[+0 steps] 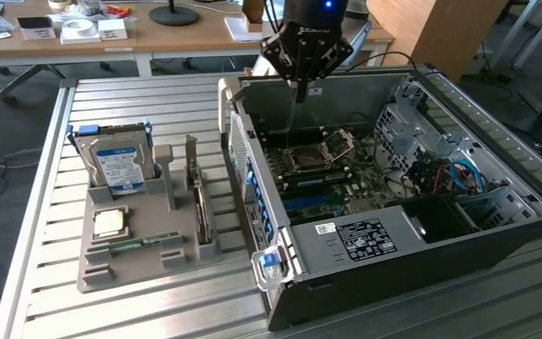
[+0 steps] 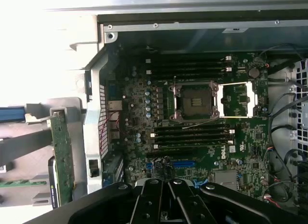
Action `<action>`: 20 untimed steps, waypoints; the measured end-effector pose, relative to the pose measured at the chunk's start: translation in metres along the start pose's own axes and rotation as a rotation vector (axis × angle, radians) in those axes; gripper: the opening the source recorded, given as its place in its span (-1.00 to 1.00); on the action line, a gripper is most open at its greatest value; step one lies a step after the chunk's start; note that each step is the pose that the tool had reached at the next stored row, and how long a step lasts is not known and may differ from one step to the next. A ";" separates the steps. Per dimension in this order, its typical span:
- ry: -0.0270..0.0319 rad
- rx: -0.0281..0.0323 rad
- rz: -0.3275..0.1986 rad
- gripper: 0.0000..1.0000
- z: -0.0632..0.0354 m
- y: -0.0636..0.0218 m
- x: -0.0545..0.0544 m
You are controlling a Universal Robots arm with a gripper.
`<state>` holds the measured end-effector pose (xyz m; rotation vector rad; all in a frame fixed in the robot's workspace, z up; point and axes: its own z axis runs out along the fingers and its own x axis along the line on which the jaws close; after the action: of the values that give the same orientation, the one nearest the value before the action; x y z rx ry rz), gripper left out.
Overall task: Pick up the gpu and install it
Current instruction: 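Reach for the gpu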
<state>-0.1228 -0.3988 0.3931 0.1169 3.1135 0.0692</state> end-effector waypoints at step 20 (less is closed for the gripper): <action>0.0002 0.0002 0.000 -0.79 0.0000 -0.0020 0.026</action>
<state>-0.1484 -0.3988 0.3924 0.1166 3.1137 0.0689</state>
